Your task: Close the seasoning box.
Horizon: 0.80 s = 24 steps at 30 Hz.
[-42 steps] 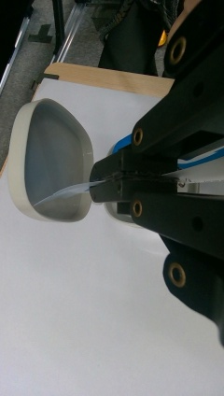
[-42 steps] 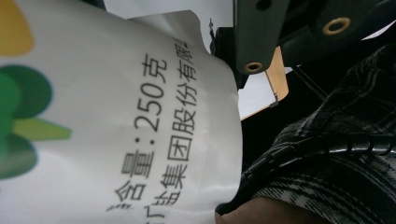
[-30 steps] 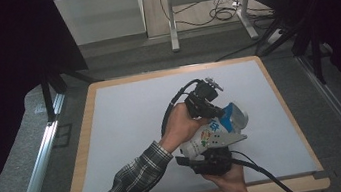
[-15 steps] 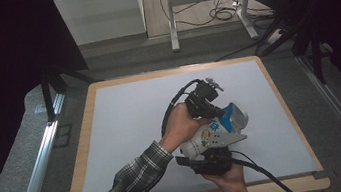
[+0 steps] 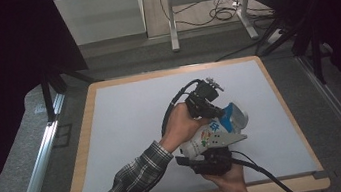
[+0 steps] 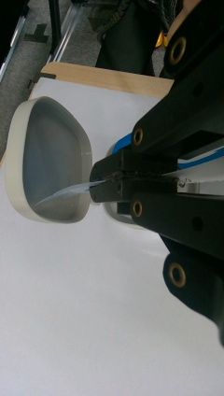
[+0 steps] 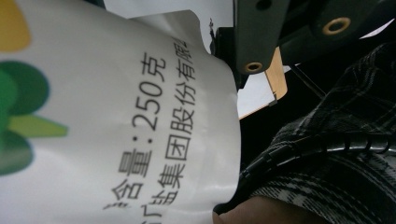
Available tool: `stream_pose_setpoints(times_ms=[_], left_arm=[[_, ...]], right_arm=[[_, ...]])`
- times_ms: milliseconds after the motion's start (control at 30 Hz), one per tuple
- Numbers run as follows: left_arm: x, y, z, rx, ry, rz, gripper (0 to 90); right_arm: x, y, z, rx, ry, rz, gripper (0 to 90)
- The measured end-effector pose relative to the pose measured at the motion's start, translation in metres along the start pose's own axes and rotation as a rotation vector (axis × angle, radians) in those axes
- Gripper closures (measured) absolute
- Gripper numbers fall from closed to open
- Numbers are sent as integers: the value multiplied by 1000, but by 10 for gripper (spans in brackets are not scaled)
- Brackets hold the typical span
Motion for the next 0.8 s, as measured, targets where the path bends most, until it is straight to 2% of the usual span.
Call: stream_pose_setpoints(times_ms=[800], left_arm=[[0, 0, 0, 1, -5, 1, 892]], right_arm=[[1, 0, -1, 3, 4, 0, 595]])
Point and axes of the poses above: each handheld gripper's, and its own axes: x roughly forward along the jaws, z roughly out of its underside, y roughly to its right, the point moved 8 cm from there along x, roughly forward along the jaws, and after that the axes turned 11 degrees about y, right-handed, at the moved point
